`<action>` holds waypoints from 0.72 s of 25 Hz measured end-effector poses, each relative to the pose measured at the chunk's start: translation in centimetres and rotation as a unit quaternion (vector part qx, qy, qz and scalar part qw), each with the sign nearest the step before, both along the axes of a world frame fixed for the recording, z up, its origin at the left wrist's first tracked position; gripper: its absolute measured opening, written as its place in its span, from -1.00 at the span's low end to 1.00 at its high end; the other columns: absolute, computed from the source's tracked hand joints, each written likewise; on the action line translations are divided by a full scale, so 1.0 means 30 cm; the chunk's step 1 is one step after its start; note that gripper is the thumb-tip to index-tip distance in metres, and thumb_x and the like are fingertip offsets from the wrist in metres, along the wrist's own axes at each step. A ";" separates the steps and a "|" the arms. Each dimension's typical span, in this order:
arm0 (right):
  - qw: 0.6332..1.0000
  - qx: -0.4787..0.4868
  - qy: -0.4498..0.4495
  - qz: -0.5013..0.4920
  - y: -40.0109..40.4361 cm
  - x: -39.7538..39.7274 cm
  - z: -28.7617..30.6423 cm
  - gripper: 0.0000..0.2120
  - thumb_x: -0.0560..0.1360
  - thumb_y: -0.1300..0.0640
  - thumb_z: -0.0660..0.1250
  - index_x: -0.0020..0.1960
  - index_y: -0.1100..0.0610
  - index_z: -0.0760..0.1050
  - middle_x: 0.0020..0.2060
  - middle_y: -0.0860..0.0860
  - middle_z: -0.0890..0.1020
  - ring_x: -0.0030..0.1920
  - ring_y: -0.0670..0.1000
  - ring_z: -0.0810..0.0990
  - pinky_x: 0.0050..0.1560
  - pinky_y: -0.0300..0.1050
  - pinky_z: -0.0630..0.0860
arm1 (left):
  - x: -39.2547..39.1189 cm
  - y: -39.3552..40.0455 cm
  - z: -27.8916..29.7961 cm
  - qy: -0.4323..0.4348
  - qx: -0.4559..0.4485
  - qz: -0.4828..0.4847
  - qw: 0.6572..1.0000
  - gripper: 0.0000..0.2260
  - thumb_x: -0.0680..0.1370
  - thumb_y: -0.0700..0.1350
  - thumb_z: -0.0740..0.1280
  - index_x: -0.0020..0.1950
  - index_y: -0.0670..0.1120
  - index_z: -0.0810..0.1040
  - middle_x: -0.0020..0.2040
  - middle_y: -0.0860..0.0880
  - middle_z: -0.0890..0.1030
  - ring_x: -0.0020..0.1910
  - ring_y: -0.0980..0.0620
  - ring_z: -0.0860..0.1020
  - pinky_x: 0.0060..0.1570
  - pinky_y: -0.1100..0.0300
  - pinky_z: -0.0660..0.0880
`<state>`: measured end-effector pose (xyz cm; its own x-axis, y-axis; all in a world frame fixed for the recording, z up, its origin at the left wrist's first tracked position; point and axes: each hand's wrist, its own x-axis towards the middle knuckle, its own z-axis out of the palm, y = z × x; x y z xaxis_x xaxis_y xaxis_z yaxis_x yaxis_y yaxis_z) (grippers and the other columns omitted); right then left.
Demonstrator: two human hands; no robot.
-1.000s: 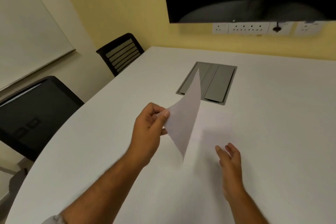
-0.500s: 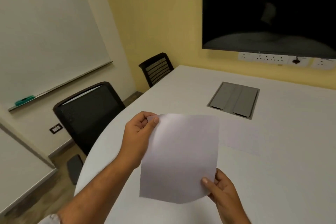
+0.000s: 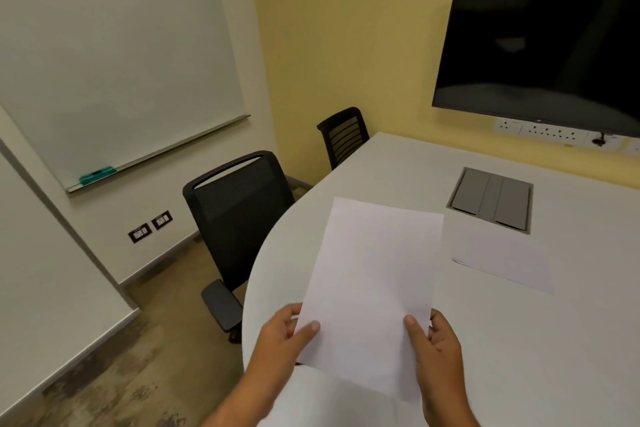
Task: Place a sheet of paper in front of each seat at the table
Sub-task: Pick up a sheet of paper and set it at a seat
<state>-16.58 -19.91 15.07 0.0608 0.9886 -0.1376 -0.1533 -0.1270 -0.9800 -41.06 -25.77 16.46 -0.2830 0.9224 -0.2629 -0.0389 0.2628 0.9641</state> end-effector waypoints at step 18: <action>0.956 -0.185 0.206 -0.093 0.186 -0.465 -0.208 -0.63 0.57 0.39 0.40 0.23 -0.01 0.59 0.03 -0.01 0.78 0.00 0.06 0.78 -0.15 -0.01 0.70 | -0.215 0.248 -0.195 -0.049 -0.084 0.047 0.994 -0.74 0.63 -0.29 0.38 0.25 0.01 0.60 0.10 -0.04 0.78 0.10 -0.20 0.71 -0.09 -0.14 0.71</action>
